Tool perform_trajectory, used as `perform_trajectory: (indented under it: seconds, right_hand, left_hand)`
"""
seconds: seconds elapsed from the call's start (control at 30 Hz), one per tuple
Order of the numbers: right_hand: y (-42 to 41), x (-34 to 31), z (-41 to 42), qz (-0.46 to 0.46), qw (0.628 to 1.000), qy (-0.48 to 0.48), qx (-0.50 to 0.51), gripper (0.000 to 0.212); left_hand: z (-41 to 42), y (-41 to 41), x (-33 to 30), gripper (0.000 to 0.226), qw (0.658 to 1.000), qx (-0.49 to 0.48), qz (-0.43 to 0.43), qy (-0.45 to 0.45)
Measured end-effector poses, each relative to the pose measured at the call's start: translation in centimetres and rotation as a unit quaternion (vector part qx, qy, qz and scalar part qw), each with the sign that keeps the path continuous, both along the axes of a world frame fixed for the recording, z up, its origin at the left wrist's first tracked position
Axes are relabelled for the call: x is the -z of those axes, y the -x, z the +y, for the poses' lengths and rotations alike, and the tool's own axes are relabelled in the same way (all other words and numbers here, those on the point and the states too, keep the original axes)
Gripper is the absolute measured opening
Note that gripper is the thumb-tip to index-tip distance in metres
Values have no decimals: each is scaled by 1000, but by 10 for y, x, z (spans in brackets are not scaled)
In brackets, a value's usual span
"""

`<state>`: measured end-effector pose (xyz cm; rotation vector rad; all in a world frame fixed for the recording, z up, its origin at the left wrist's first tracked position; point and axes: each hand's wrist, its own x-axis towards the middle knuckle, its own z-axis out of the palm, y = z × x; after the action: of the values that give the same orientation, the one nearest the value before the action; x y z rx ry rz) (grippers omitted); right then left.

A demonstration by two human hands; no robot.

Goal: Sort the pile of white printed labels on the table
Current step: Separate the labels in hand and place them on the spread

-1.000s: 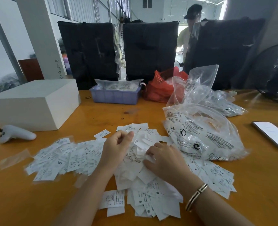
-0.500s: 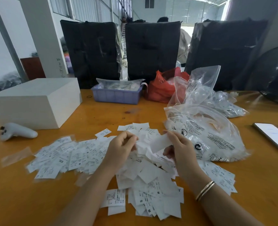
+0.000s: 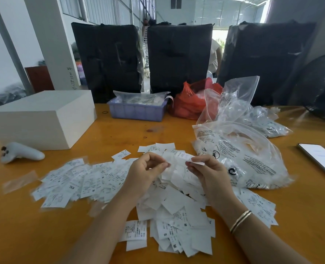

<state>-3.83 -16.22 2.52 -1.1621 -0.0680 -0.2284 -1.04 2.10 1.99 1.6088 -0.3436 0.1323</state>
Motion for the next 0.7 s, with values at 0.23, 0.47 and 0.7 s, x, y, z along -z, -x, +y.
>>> perform_trajectory:
  seconds: [0.23,0.47,0.7]
  right_hand:
    - [1,2,-1,-10,997,-52,-60,41]
    - [2,2,2,26,999,-1,-28,42]
    - [4,-2,3,7,1000,-8,-8,24]
  left_hand:
    - [2,-2,1,16,1000,-26,-5,13]
    - [1,-1,1,16,1000,-17,-7,8]
    - [0,1,-2,18,1000,10,-9,-1]
